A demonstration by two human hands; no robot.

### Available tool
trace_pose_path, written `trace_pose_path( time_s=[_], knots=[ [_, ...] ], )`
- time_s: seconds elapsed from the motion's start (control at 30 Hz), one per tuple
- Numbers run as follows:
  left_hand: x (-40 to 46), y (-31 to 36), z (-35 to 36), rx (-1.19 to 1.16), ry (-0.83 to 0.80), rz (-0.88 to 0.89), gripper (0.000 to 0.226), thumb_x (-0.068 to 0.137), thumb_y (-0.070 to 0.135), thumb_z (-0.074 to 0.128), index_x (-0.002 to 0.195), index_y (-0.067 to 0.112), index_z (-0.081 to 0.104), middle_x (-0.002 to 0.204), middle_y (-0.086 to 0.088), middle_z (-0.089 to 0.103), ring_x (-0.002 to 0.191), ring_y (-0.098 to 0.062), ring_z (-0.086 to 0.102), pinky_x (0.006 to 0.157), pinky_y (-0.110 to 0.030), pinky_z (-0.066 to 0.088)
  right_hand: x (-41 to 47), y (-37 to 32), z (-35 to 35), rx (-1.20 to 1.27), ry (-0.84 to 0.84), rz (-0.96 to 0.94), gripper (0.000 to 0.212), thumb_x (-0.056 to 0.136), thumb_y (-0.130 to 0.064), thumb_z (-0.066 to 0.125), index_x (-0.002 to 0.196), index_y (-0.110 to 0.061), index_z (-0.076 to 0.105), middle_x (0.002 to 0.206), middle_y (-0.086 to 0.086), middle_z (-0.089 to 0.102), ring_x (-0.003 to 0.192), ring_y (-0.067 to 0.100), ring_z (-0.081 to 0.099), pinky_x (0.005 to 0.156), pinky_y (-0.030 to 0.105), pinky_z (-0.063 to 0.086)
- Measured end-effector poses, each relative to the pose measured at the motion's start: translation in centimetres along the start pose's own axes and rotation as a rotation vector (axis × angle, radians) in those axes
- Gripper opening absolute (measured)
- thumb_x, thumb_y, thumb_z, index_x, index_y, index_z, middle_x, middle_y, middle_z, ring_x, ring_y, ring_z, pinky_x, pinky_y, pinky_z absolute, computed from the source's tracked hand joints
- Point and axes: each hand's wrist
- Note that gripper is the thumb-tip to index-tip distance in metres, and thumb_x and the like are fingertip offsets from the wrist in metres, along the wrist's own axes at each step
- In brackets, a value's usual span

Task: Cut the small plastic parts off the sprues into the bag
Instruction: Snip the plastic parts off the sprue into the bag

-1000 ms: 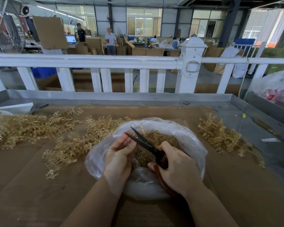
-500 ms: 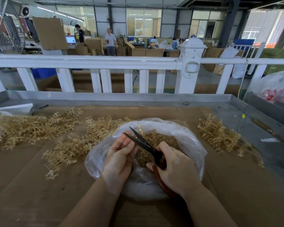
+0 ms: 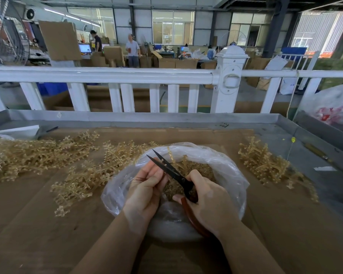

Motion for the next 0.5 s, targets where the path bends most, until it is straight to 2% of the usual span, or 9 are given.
trace_pose_path(
  time_s=[0.17, 0.27, 0.5],
  knots=[
    [0.00, 0.10, -0.04, -0.016, -0.001, -0.018, 0.031, 0.088, -0.013, 0.044, 0.103, 0.005, 0.063, 0.079, -0.003, 0.073, 0.073, -0.010, 0.071, 0.060, -0.019, 0.057, 0.03, 0.08, 0.19, -0.004, 0.000, -0.007, 0.044, 0.081, -0.061, 0.050, 0.101, -0.021, 0.052, 0.082, -0.008, 0.062, 0.072, 0.007, 0.058, 0.063, 0.019, 0.047],
    [0.01, 0.05, 0.07, -0.026, 0.007, -0.019, 0.032, 0.088, -0.014, 0.044, 0.103, 0.006, 0.063, 0.079, -0.004, 0.072, 0.072, -0.010, 0.071, 0.060, -0.019, 0.057, 0.08, 0.16, 0.31, -0.003, 0.000, -0.006, 0.040, 0.083, -0.057, 0.056, 0.102, -0.021, 0.050, 0.083, -0.007, 0.063, 0.073, 0.008, 0.059, 0.063, 0.019, 0.046],
    [-0.01, -0.01, 0.25, -0.027, 0.016, -0.016, 0.032, 0.088, -0.014, 0.044, 0.106, 0.006, 0.061, 0.091, -0.008, 0.061, 0.069, -0.010, 0.071, 0.064, -0.021, 0.058, 0.09, 0.29, 0.54, -0.026, -0.012, -0.019, 0.038, 0.086, -0.053, 0.057, 0.107, -0.023, 0.048, 0.086, -0.008, 0.063, 0.076, 0.007, 0.060, 0.067, 0.022, 0.050]
  ],
)
Point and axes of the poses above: each hand's wrist, its own x-axis towards the middle knuckle, its own z-axis out of the palm, y = z × x
